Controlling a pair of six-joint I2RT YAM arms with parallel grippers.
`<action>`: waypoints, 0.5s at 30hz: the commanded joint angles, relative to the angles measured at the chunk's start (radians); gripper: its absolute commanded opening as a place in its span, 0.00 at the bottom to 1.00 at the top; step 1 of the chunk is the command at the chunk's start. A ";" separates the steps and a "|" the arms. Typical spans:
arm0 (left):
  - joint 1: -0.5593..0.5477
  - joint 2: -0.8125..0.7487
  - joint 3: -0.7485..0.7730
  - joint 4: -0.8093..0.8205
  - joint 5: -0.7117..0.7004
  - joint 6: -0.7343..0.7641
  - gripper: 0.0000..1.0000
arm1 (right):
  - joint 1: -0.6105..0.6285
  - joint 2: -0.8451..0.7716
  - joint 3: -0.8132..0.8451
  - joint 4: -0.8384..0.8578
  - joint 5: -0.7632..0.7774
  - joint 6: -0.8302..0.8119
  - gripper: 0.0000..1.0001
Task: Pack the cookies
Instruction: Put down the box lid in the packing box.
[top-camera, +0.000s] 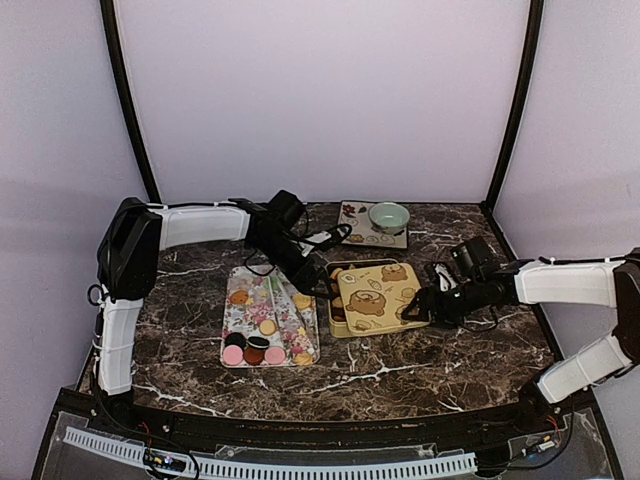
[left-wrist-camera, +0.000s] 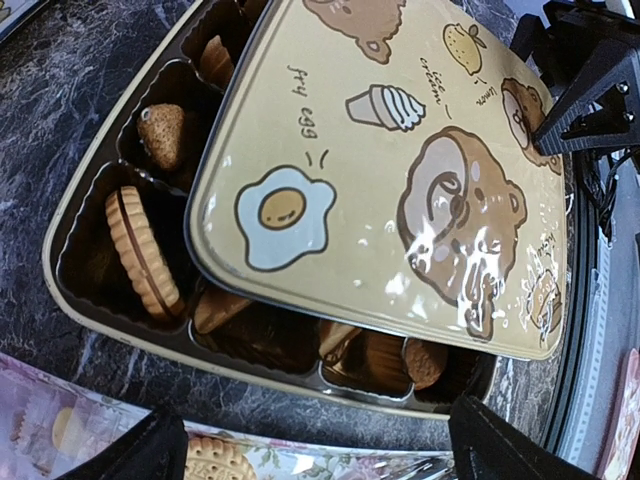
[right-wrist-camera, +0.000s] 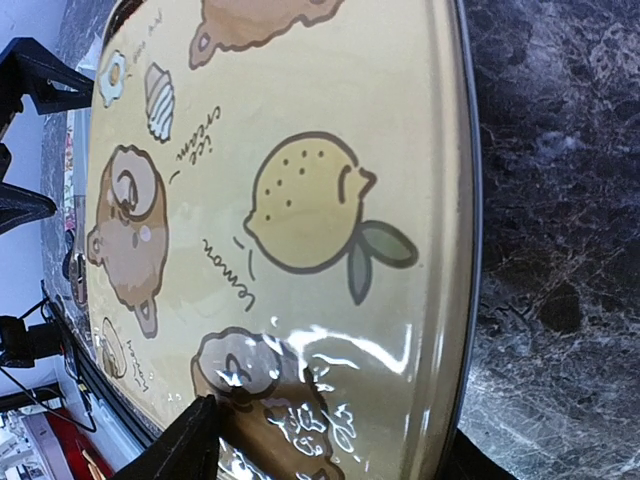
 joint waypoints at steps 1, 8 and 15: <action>-0.005 -0.002 -0.007 0.022 0.019 0.012 0.93 | 0.003 0.005 0.067 0.000 0.008 -0.003 0.63; -0.004 0.005 -0.015 0.023 0.020 0.015 0.93 | 0.046 0.103 0.123 0.039 0.011 0.011 0.63; -0.003 0.006 -0.020 0.020 0.029 0.021 0.91 | 0.065 0.169 0.101 0.077 0.006 0.004 0.64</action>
